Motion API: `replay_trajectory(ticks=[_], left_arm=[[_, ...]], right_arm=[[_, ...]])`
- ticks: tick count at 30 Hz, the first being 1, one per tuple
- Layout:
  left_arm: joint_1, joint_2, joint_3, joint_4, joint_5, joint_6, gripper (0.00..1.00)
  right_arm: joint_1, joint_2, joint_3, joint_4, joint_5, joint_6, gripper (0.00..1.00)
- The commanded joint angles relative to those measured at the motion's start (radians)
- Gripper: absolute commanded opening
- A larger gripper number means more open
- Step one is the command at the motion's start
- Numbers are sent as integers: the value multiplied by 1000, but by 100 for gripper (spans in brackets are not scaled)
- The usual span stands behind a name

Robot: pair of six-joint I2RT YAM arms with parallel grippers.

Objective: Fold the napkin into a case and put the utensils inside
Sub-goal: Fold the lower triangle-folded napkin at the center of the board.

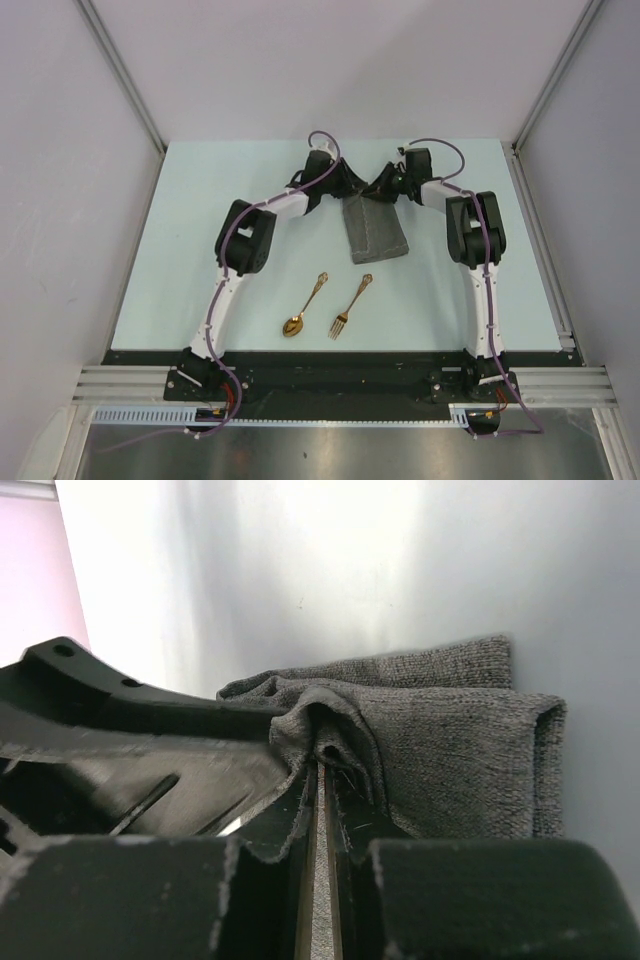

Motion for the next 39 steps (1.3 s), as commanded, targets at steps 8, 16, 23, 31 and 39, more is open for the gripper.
replay_trajectory(ticks=[8,16,23,31,39], left_arm=[[61,-168,-50,71,131,28,51],[84,-224,-106,108,199,-40,42],[105,-248,-244,86,150,-57,13],[104,-187,-253,166,185,-126,8],[96,-153,-225,152,168,-158,5]], right_arm=[[-8,-49,31,2,-14,8,11],[-1,-46,49,-4,-14,0,11],[14,-80,49,-35,-9,-4,11],[44,-135,20,-29,15,-18,10],[64,-101,72,-35,3,-6,11]])
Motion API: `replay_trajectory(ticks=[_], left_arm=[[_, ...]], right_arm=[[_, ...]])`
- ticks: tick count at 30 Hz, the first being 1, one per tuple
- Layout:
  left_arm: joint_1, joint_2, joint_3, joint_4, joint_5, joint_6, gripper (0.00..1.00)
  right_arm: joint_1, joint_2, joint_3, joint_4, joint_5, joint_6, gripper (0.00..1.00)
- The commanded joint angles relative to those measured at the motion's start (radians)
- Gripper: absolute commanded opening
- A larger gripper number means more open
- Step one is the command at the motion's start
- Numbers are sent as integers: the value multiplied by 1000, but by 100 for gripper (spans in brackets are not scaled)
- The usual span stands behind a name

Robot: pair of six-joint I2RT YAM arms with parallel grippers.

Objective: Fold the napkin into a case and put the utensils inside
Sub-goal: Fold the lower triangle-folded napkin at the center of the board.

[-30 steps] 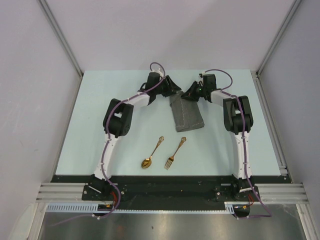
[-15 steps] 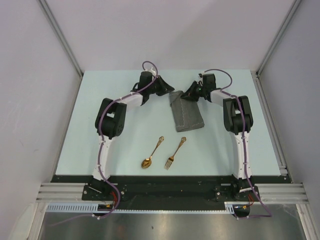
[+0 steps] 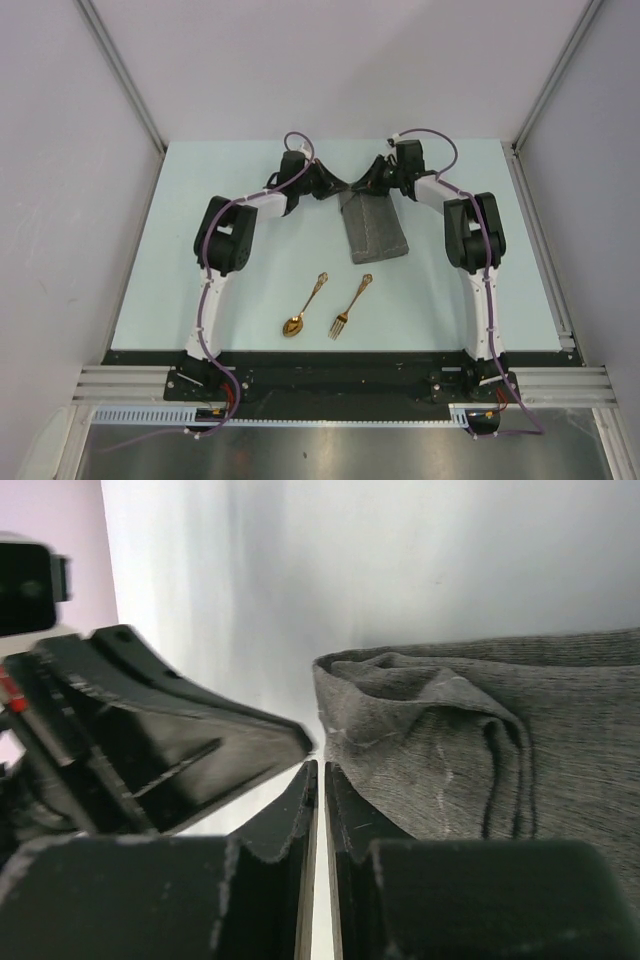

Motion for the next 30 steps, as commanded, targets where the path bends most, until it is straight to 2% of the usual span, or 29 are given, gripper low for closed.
replay_trajectory(ticks=[1,13,17,18,26,27,28,30], left_arm=[[-4,2,20,32,-3,-31,5],[-4,-13,52,-3,21,7,8],[-13,-82,61,-101,5,117,22],[-21,-99,55,-115,-1,136,28],[-93,-242,-16,-287,-129,329,49],[-114,-266,-20,-319,-146,342,53],[-128,-278,-28,-361,-173,360,56],[-174,-305,-37,-405,-260,375,62]], right_arm=[[10,-19,66,10,-8,2,11],[-21,144,188,-38,-20,-21,10],[-20,184,271,-93,-22,-59,11],[-17,190,287,-105,-22,-68,11],[-24,161,439,-248,-2,-117,13],[-26,139,449,-268,10,-117,14],[-30,122,451,-286,20,-120,22],[-46,52,440,-374,67,-136,29]])
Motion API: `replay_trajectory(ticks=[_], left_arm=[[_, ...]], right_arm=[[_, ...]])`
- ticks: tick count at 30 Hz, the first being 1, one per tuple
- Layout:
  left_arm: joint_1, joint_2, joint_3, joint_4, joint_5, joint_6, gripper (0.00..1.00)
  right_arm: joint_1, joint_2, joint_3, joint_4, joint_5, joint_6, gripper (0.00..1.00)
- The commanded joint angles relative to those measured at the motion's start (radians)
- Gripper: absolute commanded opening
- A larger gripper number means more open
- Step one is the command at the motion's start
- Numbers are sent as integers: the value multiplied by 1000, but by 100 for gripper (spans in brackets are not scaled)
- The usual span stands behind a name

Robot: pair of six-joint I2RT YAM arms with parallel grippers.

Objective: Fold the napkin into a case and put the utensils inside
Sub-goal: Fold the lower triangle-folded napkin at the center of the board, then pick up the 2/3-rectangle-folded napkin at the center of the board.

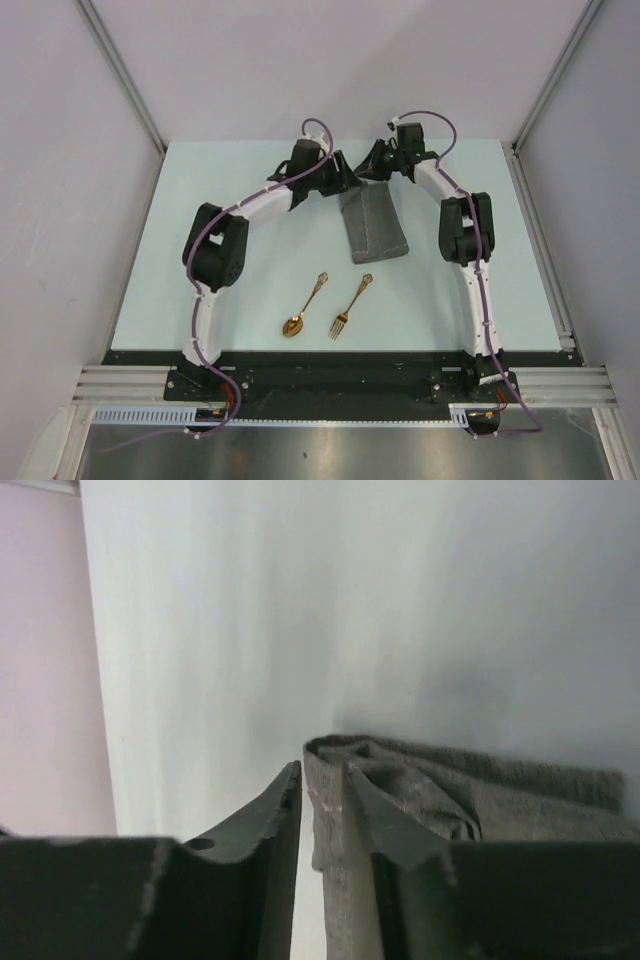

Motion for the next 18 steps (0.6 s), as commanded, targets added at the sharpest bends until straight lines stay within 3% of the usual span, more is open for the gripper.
replay_trajectory(ticks=[1,6,10,18], left_arm=[[-98,-130,-31,-162,-170,125,63],[-222,-162,-23,-286,-351,157,68],[-317,-110,52,-395,-506,145,70],[-452,114,409,-653,-668,73,70]], right_arm=[[-29,-166,19,-209,85,-46,39],[-102,-436,-231,-277,205,-64,66],[-193,-625,-528,-288,274,-81,71],[-329,-896,-797,-336,501,-193,76]])
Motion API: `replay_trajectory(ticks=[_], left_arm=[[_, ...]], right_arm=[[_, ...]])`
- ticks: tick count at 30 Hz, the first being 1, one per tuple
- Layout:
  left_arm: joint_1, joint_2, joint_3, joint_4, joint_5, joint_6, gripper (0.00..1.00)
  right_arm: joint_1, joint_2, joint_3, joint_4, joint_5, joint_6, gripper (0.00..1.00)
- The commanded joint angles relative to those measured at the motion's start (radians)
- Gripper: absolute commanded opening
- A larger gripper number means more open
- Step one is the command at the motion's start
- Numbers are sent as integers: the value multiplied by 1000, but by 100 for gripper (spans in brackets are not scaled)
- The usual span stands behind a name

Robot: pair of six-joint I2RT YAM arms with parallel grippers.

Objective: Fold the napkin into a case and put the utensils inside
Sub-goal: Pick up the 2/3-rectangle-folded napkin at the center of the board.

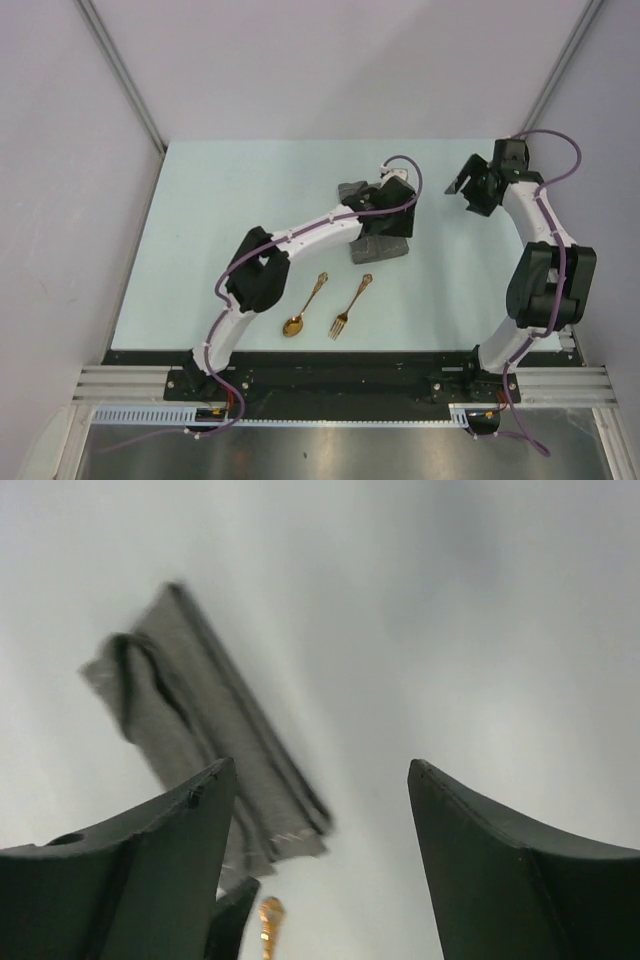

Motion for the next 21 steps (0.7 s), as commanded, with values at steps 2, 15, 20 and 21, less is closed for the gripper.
replay_trajectory(ticks=[2,15,20,21], left_arm=[[-62,120,195,-152,-153,-43,70],[-106,268,347,-128,-246,33,83],[-105,328,379,-122,-219,47,77],[-105,332,381,-119,-216,47,75]], right_arm=[[-23,-121,-149,-27,104,-96,79],[-39,-202,-352,126,-48,-76,85],[-37,-222,-360,163,-67,-73,88],[-37,-217,-360,169,-74,-69,88]])
